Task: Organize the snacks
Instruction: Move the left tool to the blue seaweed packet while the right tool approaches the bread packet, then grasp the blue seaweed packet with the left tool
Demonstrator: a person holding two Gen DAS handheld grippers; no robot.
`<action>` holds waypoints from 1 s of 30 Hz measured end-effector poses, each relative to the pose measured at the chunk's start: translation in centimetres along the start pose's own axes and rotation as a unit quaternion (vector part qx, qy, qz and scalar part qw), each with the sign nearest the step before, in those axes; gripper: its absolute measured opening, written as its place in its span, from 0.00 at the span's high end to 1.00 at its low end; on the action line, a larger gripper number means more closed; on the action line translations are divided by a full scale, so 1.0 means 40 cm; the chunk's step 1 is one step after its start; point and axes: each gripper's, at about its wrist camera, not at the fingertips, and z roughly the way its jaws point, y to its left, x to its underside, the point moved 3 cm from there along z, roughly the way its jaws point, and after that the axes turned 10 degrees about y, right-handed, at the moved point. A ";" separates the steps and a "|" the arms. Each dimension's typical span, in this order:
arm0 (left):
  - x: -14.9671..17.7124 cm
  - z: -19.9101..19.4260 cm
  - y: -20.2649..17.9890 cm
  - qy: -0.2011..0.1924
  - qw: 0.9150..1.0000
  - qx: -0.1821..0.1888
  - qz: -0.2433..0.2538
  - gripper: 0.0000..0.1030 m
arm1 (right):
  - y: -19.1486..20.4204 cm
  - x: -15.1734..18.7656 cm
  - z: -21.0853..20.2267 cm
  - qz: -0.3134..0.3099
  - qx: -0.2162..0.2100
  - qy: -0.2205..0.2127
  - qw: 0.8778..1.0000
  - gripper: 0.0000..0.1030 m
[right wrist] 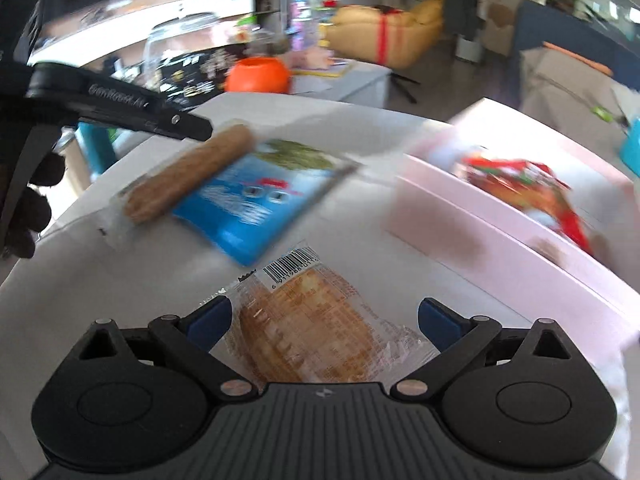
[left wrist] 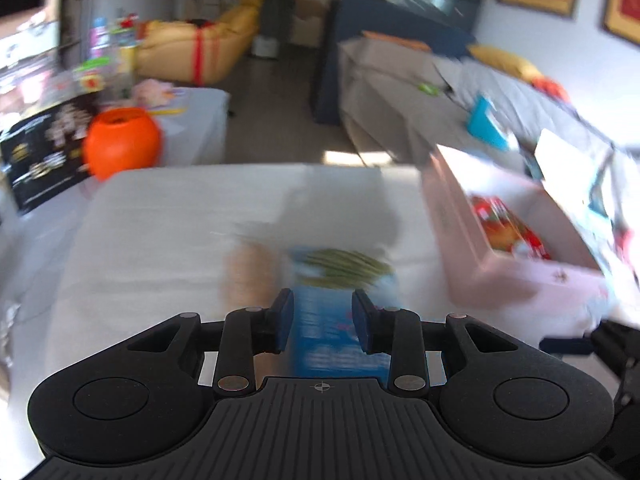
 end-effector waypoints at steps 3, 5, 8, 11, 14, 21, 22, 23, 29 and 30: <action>0.003 0.050 -0.078 0.030 0.998 -0.024 0.052 0.65 | -0.045 0.035 -0.009 0.020 -0.001 -0.006 1.000 0.00; 0.010 0.089 -0.114 0.055 0.995 -0.031 0.078 0.64 | -0.065 0.057 -0.008 0.026 0.001 -0.008 1.000 0.00; 0.007 0.104 -0.152 0.060 0.993 -0.036 0.100 0.59 | -0.087 0.094 -0.003 0.038 -0.022 -0.012 0.999 0.00; 0.004 0.109 -0.170 0.073 0.992 -0.020 0.105 0.59 | -0.085 0.099 -0.003 0.039 -0.024 -0.023 0.999 0.00; 0.009 0.114 -0.175 0.076 0.990 -0.019 0.114 0.59 | -0.082 0.102 -0.003 0.036 -0.021 -0.023 0.999 0.00; -0.006 0.112 -0.170 0.078 0.992 0.013 0.101 0.59 | -0.078 0.102 -0.001 0.035 -0.020 -0.024 0.999 0.00; -0.006 0.103 -0.166 0.077 0.992 0.026 0.096 0.59 | -0.076 0.103 -0.002 0.035 -0.020 -0.024 0.999 0.00; -0.007 0.088 -0.159 0.068 0.993 0.030 0.092 0.59 | -0.076 0.103 -0.002 0.035 -0.020 -0.024 0.999 0.00; -0.034 0.061 -0.082 0.038 0.997 -0.041 0.055 0.60 | -0.070 0.104 -0.004 0.033 -0.016 -0.023 0.999 0.00; -0.035 0.071 -0.070 0.045 0.997 -0.043 0.046 0.60 | -0.069 0.104 -0.005 0.032 -0.015 -0.023 0.999 0.00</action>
